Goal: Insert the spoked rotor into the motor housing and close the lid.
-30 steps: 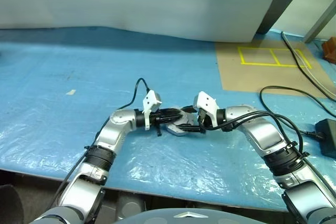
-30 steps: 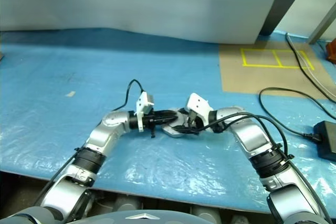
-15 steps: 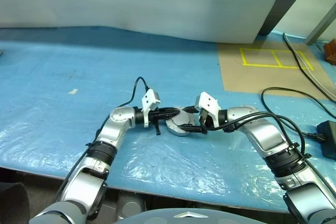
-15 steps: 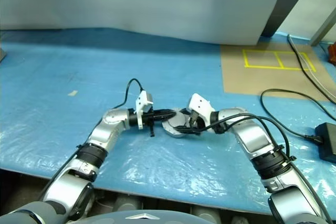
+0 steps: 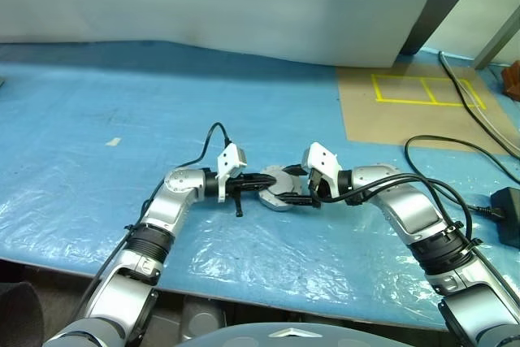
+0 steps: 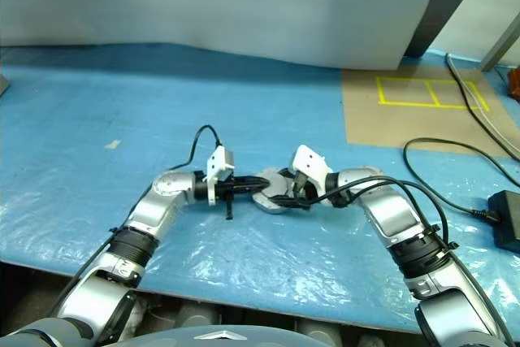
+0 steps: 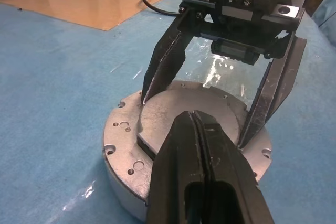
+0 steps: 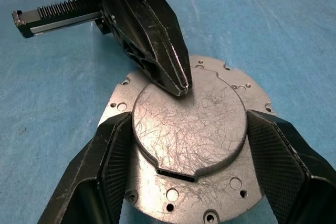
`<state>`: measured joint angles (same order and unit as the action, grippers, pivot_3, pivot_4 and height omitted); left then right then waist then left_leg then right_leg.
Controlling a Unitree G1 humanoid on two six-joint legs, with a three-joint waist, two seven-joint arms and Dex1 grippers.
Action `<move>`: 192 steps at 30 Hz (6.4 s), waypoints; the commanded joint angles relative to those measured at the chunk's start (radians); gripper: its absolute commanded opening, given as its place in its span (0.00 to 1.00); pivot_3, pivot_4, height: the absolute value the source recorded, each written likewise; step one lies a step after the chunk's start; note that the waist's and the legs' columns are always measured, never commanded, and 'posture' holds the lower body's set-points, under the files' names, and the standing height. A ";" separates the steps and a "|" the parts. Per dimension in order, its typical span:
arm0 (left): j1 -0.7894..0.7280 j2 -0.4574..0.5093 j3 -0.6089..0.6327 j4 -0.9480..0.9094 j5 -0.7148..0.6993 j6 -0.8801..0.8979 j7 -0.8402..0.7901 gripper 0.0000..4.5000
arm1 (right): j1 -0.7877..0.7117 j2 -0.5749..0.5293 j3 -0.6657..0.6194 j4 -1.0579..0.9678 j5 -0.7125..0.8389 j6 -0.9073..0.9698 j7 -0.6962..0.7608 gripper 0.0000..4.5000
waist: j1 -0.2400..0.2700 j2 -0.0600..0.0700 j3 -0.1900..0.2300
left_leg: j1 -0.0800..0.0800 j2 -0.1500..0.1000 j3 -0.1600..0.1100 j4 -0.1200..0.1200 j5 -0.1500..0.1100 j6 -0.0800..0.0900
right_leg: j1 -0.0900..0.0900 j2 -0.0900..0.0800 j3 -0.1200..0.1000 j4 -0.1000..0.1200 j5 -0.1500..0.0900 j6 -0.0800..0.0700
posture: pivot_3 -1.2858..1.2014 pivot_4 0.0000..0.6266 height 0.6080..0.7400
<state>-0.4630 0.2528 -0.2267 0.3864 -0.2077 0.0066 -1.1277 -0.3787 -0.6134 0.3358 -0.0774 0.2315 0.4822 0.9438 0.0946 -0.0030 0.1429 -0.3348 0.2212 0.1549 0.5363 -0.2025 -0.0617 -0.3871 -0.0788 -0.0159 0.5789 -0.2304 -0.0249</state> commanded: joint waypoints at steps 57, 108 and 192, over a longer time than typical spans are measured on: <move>-0.018 0.005 -0.007 0.199 0.077 -0.118 0.006 0.00 | 0.126 0.246 -0.480 -0.114 0.610 0.755 -0.349 0.98 | 0.001 0.002 0.000 | -0.014 -0.006 -0.004 0.000 0.003 -0.005 | -0.012 -0.002 -0.006 0.005 0.003 -0.001 | 0.52 0.24 1.00; 0.074 0.155 0.351 -0.428 -0.577 0.880 0.164 0.21 | -0.056 0.507 -0.800 0.030 0.996 0.909 -0.627 0.26 | -0.025 0.013 0.006 | -0.019 0.000 -0.002 0.004 0.004 -0.006 | -0.021 0.004 -0.006 0.011 0.002 -0.004 | 0.52 0.24 1.00; -0.028 -0.161 0.492 -0.246 -0.855 0.904 0.615 0.66 | -0.121 0.436 -0.608 0.115 1.239 0.680 -0.863 0.54 | -0.016 0.010 0.008 | -0.033 0.000 -0.008 0.027 0.004 -0.006 | -0.029 0.003 -0.006 0.027 0.005 0.002 | 0.52 0.24 1.00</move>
<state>-0.4676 0.0963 0.2341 0.1536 -1.0556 0.9419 -0.5288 -0.4716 -0.1870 -0.2715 0.0652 1.4184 1.1564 0.0505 0.0782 0.0066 0.1506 -0.3683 0.2215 0.1468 0.5628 -0.1990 -0.0680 -0.4162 -0.0754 -0.0217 0.6062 -0.2257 -0.0233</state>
